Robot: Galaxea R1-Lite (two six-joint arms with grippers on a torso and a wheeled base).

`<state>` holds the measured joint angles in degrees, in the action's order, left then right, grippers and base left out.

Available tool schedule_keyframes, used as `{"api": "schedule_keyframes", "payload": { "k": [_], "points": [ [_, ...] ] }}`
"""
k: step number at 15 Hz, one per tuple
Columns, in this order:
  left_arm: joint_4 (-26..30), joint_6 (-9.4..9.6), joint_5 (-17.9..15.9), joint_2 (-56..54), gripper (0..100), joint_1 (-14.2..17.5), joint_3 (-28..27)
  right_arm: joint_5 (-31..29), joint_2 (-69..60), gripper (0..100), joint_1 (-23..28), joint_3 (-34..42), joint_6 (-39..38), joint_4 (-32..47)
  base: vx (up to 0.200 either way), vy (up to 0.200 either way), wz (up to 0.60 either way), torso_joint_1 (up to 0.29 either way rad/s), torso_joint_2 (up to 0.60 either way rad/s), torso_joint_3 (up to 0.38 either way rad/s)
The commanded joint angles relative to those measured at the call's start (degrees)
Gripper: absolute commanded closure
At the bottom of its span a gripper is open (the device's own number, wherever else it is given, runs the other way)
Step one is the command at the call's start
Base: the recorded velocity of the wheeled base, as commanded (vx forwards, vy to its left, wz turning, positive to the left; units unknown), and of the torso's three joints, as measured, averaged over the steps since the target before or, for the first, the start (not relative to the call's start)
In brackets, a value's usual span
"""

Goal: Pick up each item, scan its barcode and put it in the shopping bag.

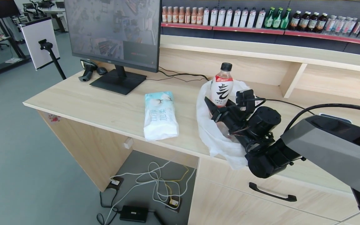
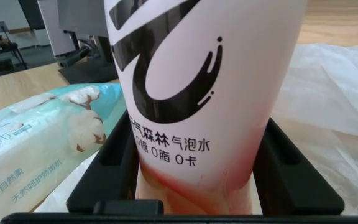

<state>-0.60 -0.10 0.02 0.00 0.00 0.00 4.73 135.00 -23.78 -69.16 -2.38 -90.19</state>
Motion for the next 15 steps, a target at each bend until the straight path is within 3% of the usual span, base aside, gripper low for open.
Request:
{"api": "schedule_keyframes", "payload": {
  "k": [1,10,11,15],
  "points": [
    [0.0,0.01,0.1,0.0,0,0.0,0.0,0.0,0.4,100,0.0,0.3,0.0,0.2,0.0,0.0,0.0,0.0,0.0,0.0],
    [0.0,0.01,0.0,0.0,0,0.0,0.0,-0.1,0.5,100,0.0,1.9,0.0,0.2,0.0,0.0,0.0,0.0,0.0,0.0],
    [0.0,0.01,0.0,0.0,0,0.0,0.0,-0.1,0.4,0,0.0,2.1,0.0,0.2,0.0,0.0,0.0,0.0,0.0,0.0],
    [0.0,0.01,0.0,0.0,0,0.0,0.0,-0.1,-0.2,0,0.0,2.5,0.1,0.2,0.0,0.0,0.0,0.0,0.0,0.0]
  ]
}}
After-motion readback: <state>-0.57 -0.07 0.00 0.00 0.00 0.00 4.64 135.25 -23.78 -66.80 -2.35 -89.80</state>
